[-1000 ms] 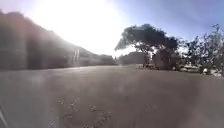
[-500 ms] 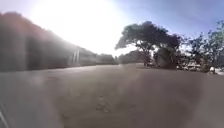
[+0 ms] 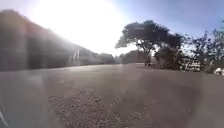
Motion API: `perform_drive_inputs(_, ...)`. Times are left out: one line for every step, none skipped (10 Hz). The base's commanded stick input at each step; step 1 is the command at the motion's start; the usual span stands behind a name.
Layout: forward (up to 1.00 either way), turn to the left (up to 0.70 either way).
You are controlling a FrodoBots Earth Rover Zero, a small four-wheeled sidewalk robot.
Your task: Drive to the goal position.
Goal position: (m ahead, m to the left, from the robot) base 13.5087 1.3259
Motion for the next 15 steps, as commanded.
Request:
perform_drive_inputs(1.0,0.0)
perform_drive_inputs(1.0,0.0)
perform_drive_inputs(1.0,0.0)
perform_drive_inputs(1.0,0.27)
perform_drive_inputs(1.0,0.27)
perform_drive_inputs(1.0,0.0)
perform_drive_inputs(1.0,0.0)
perform_drive_inputs(1.0,0.0)
perform_drive_inputs(1.0,0.0)
perform_drive_inputs(1.0,0.0)
perform_drive_inputs(1.0,0.0)
perform_drive_inputs(1.0,0.0)
perform_drive_inputs(1.0,0.0)
perform_drive_inputs(1.0,0.0)
perform_drive_inputs(1.0,0.0)
